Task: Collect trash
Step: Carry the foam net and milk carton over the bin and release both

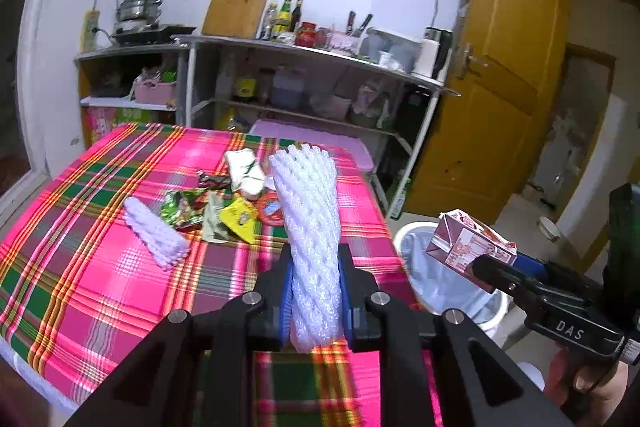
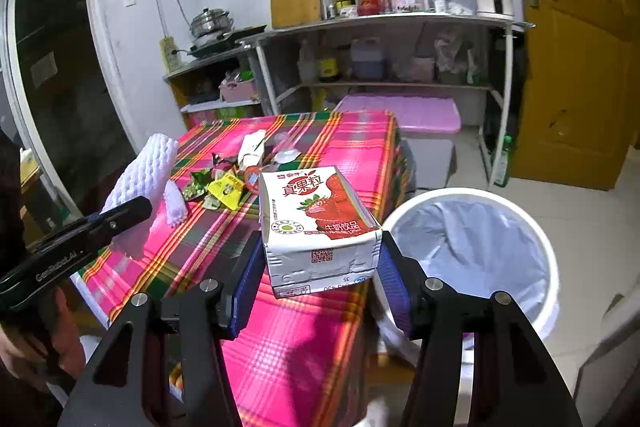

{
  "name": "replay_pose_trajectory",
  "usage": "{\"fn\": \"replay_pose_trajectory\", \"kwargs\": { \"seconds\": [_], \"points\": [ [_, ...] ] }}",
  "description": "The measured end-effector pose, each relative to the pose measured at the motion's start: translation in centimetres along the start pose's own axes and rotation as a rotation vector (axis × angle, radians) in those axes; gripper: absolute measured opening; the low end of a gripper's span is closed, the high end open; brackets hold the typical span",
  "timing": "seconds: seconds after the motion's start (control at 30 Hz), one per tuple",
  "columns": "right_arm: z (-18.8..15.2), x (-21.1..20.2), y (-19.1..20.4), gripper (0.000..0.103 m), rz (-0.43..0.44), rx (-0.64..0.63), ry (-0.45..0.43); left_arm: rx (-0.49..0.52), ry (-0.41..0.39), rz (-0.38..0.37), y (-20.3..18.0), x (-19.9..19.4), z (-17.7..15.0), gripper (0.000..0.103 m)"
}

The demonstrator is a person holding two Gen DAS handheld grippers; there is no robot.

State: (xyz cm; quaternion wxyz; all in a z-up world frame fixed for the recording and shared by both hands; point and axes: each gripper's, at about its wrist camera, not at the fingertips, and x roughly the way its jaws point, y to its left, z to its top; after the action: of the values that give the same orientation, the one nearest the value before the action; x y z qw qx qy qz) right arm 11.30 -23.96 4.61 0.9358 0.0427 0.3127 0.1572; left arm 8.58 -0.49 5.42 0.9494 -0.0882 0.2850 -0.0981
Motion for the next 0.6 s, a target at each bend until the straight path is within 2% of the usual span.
{"fn": "replay_pose_trajectory", "kwargs": {
  "seconds": [0.33,0.6],
  "points": [
    [-1.1,-3.2,-2.9,0.056,-0.063,0.047,-0.034,0.059,0.005,-0.062,-4.4,-0.7,-0.4,0.020],
    [-2.0,-4.1,-6.4,0.056,-0.120,0.098,-0.029,0.109,0.053,-0.116,-7.8,1.6,-0.9,0.020]
  ]
}}
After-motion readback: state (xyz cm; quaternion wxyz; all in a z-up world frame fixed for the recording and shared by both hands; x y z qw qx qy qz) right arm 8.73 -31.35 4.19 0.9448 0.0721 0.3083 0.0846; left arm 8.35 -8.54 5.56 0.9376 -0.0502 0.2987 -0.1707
